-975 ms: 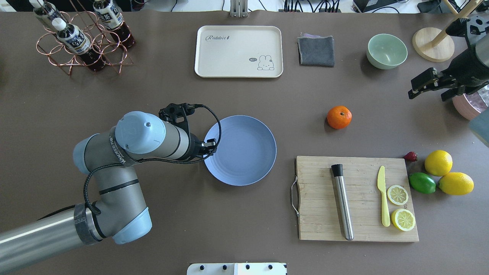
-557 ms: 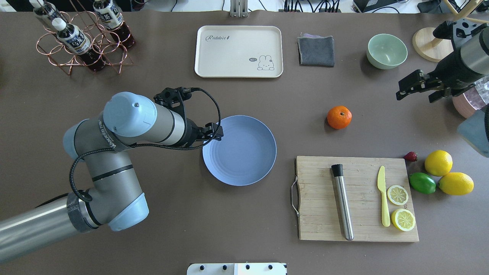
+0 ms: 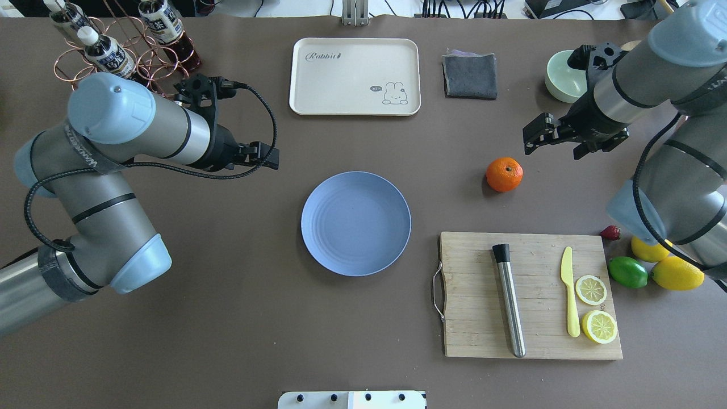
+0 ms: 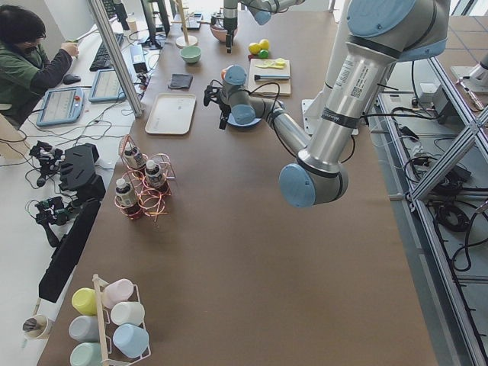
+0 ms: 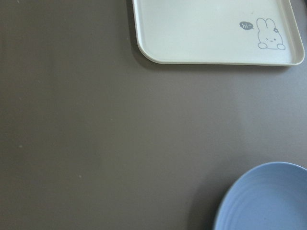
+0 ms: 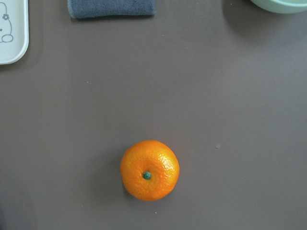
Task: Pick orange to plate
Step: 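Withdraw the left arm while the right gripper reaches down to the orange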
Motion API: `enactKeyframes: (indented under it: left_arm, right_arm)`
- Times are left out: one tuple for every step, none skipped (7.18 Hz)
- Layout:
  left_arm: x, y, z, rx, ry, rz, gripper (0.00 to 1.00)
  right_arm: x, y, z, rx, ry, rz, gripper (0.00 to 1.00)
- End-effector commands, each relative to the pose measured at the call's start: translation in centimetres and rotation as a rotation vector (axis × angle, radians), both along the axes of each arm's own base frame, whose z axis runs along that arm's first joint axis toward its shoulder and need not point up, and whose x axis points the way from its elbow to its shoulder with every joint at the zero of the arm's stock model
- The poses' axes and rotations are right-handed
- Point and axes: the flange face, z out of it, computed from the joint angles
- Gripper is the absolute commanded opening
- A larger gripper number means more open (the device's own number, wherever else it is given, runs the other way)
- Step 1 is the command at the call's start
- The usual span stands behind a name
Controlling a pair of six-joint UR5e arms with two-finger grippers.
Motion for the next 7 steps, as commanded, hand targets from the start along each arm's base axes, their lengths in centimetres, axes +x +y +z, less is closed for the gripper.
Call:
enactKeyframes:
  left_arm:
    - [-2.7,-2.4,1.5,0.079,-0.068,-0.004,0.98]
    - [-5.5,-3.9,1.7,0.073,-0.093,-0.032,0.98]
    - [-7.0,-4.3,1.3,0.075,-0.089,-0.051,0.98]
    - [-8.5,-4.9,1.9,0.048,-0.089,-0.053,0.98]
    - [-10.5,-5.6,1.9,0.025,-0.061,-0.039,0.98]
    - [-11.3,-5.9,1.8,0.017,-0.048,-0.033,0.98]
    - [-11.3,-5.9,1.9,0.016,-0.049,-0.034,0.98]
  right_arm:
    - [-5.1,-0.8,2.4,0.008,0.0,0.026,1.0]
    - [-6.8,-1.3,4.7,0.005,-0.02,0.036,1.0]
    - [-8.4,-1.1,6.2,0.006,0.01,0.032,1.0]
    - [-9.4,-1.1,6.1,0.018,0.026,0.034,1.0]
    - [-10.2,-0.9,6.9,0.01,0.04,0.028,1.0]
    - [-10.4,-1.0,6.8,0.015,0.043,0.03,0.98]
    - [-10.4,-1.0,6.7,0.016,0.041,0.031,0.63]
